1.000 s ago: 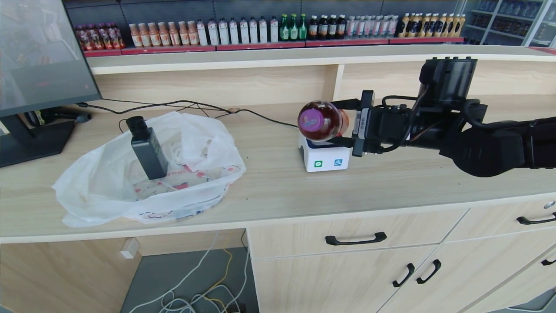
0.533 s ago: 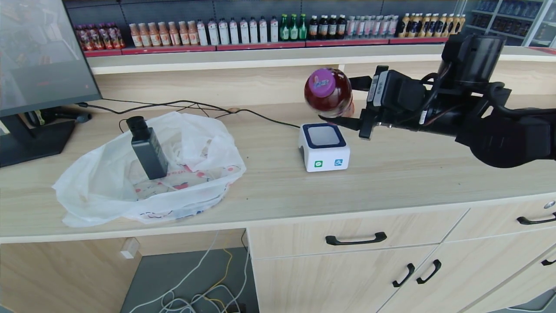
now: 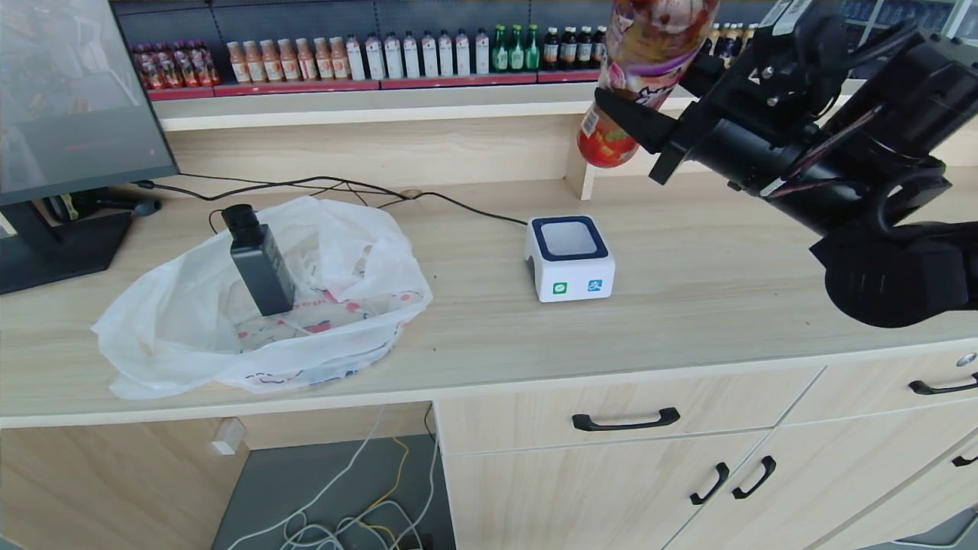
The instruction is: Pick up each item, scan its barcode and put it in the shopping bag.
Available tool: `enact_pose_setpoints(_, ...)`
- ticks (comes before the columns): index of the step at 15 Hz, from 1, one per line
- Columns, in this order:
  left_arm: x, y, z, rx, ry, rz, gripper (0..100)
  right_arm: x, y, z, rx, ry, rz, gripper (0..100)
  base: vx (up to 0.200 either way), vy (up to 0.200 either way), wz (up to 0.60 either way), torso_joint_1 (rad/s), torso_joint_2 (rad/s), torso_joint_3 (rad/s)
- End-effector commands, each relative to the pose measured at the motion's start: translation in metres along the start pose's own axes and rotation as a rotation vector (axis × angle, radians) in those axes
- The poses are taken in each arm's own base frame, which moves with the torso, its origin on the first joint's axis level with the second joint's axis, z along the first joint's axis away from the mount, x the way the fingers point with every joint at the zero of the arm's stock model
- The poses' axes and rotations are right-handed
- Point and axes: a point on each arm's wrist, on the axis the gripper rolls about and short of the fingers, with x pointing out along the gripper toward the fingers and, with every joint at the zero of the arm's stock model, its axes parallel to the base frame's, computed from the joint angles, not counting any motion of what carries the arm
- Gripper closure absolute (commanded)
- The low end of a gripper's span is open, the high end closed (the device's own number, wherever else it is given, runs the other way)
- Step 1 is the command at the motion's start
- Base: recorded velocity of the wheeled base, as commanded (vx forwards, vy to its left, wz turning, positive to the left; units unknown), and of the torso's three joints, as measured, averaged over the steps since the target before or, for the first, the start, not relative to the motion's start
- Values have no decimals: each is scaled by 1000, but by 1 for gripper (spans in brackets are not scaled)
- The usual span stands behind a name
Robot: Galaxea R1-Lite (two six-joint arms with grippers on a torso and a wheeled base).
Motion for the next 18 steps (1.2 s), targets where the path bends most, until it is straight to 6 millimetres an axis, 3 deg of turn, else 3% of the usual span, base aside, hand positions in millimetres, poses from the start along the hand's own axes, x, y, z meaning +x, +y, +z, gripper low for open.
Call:
enact_pose_setpoints(1,0,0,0,0,0,0,0,-15,20,-22,190,31,-118,100,0,0,0,0,0,0)
enact_pose_setpoints(4,0,0,0,0,0,0,0,-32,47,-25,377,9,-110,100,0,0,0,0,0,0)
enact_pose_setpoints(9,0,0,0,0,0,0,0,-34,57,-31,452,-26,-194,100,0,0,0,0,0,0)
enact_pose_setpoints(12,0,0,0,0,0,0,0,-40,76,-10,557,1,-297,100,0,0,0,0,0,0)
enact_pose_setpoints(15,0,0,0,0,0,0,0,-56,87,-3,571,67,-357,100,0,0,0,0,0,0)
enact_pose_setpoints(18,0,0,0,0,0,0,0,-58,88,-4,552,84,-372,100,0,0,0,0,0,0)
